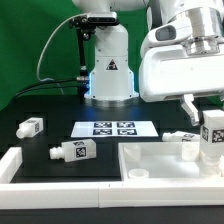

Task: Assemble one leg

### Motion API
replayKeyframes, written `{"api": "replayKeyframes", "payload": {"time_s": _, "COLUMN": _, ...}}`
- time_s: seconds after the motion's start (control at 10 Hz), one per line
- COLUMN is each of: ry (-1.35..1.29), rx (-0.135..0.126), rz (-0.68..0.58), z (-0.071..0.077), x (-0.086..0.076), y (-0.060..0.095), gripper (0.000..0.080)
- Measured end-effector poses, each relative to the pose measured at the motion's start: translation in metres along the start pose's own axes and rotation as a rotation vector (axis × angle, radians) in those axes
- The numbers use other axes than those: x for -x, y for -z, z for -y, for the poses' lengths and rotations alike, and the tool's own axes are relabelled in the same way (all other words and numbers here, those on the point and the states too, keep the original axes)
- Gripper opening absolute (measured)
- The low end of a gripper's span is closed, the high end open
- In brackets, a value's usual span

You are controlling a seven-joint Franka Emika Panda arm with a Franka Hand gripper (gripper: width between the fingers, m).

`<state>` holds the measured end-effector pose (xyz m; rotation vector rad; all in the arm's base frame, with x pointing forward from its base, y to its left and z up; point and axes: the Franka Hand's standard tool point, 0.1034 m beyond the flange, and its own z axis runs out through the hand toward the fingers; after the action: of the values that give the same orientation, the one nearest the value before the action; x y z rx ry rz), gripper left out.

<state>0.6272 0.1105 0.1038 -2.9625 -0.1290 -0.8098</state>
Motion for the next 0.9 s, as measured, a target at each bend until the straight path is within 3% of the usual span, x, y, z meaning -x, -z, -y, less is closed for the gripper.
{"api": "replayKeyframes", "payload": {"time_s": 0.6, "ry": 0.004, "rx": 0.007, "rz": 0.010, "z": -0.004, "x": 0.013, "y": -0.013, "gripper": 0.0287}}
{"api": "replayKeyframes", "payload": {"time_s": 0.9, "ry": 0.006, "rx": 0.012, "rz": -0.021, "z": -0.004, "x": 0.012, "y": -0.015, "gripper": 0.0287}}
